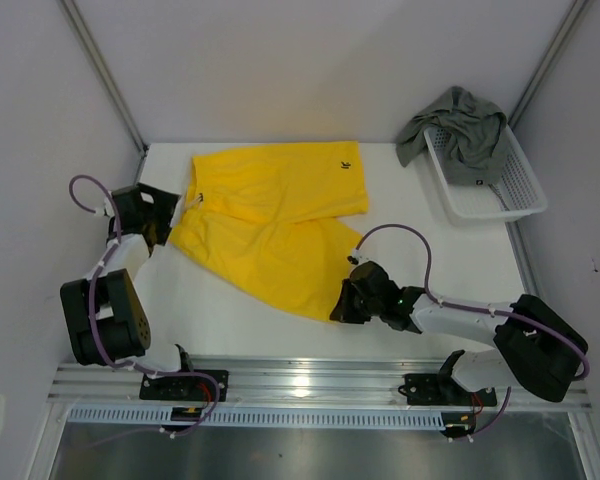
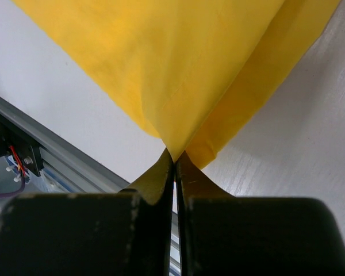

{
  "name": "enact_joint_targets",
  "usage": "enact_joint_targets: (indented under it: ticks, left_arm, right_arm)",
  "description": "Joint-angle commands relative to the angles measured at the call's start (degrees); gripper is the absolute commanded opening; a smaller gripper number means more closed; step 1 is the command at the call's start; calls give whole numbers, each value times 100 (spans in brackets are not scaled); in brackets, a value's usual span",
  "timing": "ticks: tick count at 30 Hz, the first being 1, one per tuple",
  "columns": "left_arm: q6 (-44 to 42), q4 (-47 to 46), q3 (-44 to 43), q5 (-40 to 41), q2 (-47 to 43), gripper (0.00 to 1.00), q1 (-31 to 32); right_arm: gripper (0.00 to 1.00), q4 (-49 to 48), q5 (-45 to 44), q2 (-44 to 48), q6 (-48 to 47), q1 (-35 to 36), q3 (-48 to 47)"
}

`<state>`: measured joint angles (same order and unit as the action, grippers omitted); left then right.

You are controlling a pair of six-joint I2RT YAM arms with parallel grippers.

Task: Fold and stack the shorts
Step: Flatten the shorts out, then fold the shorts

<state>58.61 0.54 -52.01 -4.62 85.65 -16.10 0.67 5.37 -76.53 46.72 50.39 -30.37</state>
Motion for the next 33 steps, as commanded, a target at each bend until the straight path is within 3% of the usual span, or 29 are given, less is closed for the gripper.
enact_joint_targets:
  ticks: [1, 9, 21, 26, 27, 29, 30, 33]
  left_arm:
    - [-201, -62, 645, 50, -355, 98, -7]
    - [-394, -764, 1351, -127, -101, 95, -69]
    - [-368, -1837, 1597, -126, 698, 76, -139]
    - [-368, -1812, 1492, -320, 1016, 57, -148]
    - [-368, -1820, 1518, -259, 998, 41, -139]
    - [-359, -1873, 1605, -232, 902, 19, -139]
    - [-359, -1864, 1632, -232, 849, 0, -139]
    - [-429, -1733, 1764, -188, 533, 0, -148]
  right_arm:
    - [0, 276, -185, 296, -84, 50, -162]
    - [0, 540, -334, 542, -110, 208, -250]
    - [0, 891, -537, 842, -31, 436, -373]
    - [0, 962, -537, 912, -23, 472, -435]
    - [0, 970, -537, 921, -5, 498, -469]
    - [0, 997, -537, 964, 4, 515, -496]
    - [0, 1049, -537, 991, 4, 550, -548]
    - [0, 1259, -747, 1193, -5, 586, -584]
